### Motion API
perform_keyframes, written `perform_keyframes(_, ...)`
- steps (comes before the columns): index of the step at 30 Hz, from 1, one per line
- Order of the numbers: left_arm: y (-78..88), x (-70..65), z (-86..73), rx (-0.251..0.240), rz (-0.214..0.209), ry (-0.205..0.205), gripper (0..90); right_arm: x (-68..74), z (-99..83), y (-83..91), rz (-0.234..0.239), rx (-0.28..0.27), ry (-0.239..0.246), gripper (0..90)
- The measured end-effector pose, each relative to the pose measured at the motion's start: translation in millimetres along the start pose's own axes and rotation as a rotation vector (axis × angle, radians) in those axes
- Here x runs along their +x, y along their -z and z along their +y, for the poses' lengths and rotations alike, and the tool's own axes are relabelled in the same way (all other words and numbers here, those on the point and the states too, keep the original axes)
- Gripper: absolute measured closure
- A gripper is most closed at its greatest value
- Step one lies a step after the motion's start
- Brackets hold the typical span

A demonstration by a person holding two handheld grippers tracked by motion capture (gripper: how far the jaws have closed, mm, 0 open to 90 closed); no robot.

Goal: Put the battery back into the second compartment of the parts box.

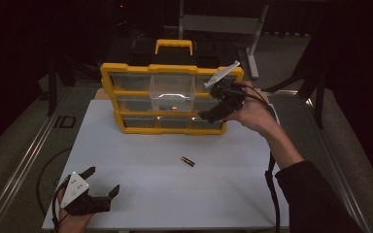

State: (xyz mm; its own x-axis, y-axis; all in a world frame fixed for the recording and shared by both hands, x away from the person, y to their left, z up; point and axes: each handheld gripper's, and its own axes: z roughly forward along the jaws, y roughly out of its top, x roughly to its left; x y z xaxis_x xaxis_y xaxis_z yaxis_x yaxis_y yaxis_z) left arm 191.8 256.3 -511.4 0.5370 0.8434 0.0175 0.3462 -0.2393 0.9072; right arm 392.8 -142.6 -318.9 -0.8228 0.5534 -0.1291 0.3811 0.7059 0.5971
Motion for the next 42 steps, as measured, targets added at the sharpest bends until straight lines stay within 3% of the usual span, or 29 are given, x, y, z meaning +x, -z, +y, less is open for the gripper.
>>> perform_keyframes(4, 0.2, 0.0, 0.0, -0.003, 0.001, 0.002, 0.1, 4.2, -7.6, -10.6, 0.011, 0.01, 0.004, 15.3)
perform_keyframes(6, 0.3, 0.2, -0.1, 0.0, 0.0, 0.002, 0.1, 10.2, -17.1, -24.7, 0.004, 0.036, 0.018, 15.4)
perform_keyframes(8, 0.2, 0.2, -0.1, 0.001, 0.001, 0.001, 0.1, 10.2, -17.1, -24.7, 0.004, 0.036, 0.018, 15.4)
perform_keyframes(9, -0.1, -0.1, 0.0, 0.002, -0.001, -0.001, 0.1, 16.4, -25.9, -38.9, -0.003, 0.074, 0.037, 15.4)
perform_keyframes(17, 0.3, 0.2, -0.1, 0.002, 0.001, -0.001, 0.1, 25.6, -43.0, -64.9, 0.028, 0.121, 0.042, 15.9)
perform_keyframes(27, 0.8, 0.2, -0.1, 0.0, 0.001, 0.002, 0.1, 33.6, -57.2, -84.3, 0.053, 0.113, 0.028, 16.3)
perform_keyframes(33, 0.6, 0.1, -0.1, 0.001, 0.0, 0.001, 0.1, 43.7, -74.1, -107.5, 0.084, 0.13, 0.012, 16.7)
perform_keyframes(42, 0.4, -0.1, -0.2, 0.001, -0.001, -0.001, 0.1, 51.9, -85.7, -130.5, 0.109, 0.137, -0.007, 16.8)
